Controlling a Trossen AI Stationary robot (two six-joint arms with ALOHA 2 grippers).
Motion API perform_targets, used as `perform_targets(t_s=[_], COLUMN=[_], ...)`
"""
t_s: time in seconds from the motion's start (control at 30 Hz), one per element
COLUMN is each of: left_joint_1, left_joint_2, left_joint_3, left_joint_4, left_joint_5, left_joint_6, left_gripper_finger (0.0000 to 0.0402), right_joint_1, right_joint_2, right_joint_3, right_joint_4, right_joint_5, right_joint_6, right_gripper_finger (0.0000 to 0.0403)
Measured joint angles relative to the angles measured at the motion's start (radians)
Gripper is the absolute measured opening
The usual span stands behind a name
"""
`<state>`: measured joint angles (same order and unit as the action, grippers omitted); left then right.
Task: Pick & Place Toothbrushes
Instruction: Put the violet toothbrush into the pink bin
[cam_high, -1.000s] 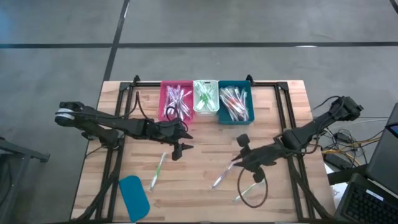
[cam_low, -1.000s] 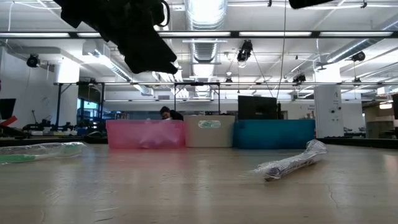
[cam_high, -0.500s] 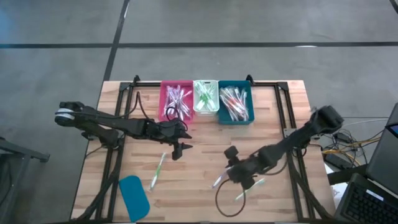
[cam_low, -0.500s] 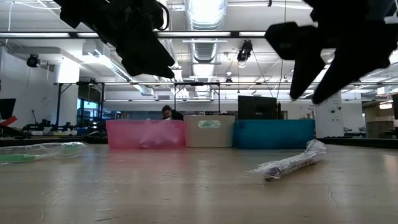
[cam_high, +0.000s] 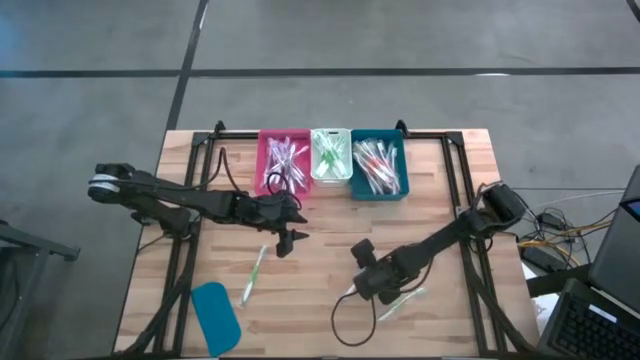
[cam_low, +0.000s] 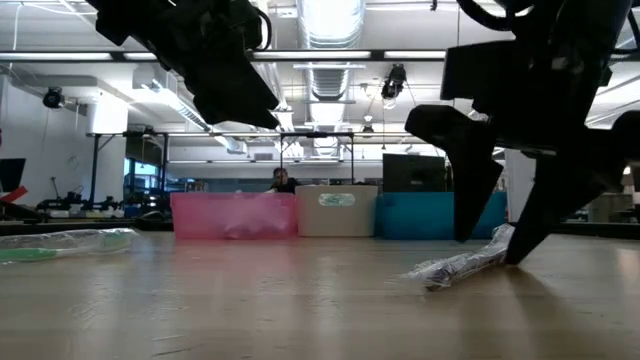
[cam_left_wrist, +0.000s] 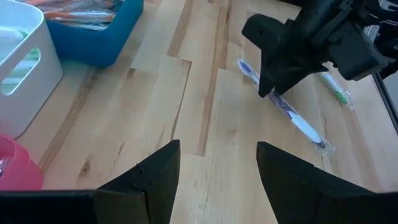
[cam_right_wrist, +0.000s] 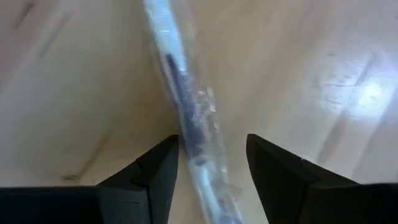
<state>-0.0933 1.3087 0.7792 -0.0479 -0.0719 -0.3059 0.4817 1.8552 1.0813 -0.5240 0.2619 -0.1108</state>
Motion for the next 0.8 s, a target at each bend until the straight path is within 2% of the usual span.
perform_targets(t_s=[0.17,0.33,0.47,0.57,0.67,0.8], left_joint_1=[0.0,0.0,0.0,0.0,0.0,0.005], left_joint_2=[0.0,0.0,0.0,0.0,0.0,0.0], left_joint_3=[0.0,0.0,0.0,0.0,0.0,0.0], left_joint_4=[-0.002,-0.005,-0.005,-0.006,-0.006,-0.008], left_joint_5=[0.001,0.002,0.002,0.013,0.057,0.151], left_joint_6=[-0.033,-0.164,-0.183,-0.244,-0.377,-0.517], left_gripper_finger=[0.0216,0.0216,0.0216,0.0216,0.0216,0.0216], right_joint_1=[-0.013,-0.014,-0.015,-0.015,-0.012,0.0], right_joint_2=[0.006,0.003,0.007,0.004,-0.002,-0.007], right_joint_3=[-0.003,-0.005,-0.005,-0.005,-0.002,0.034], right_joint_4=[-0.012,-0.016,-0.017,-0.018,-0.028,-0.1], right_joint_5=[-0.011,-0.09,-0.134,-0.141,-0.138,-0.067], right_joint_6=[0.0,0.0,-0.001,0.001,-0.016,-0.085], right_gripper_finger=[0.0152,0.0079,0.0021,0.0019,0.0014,0.0013])
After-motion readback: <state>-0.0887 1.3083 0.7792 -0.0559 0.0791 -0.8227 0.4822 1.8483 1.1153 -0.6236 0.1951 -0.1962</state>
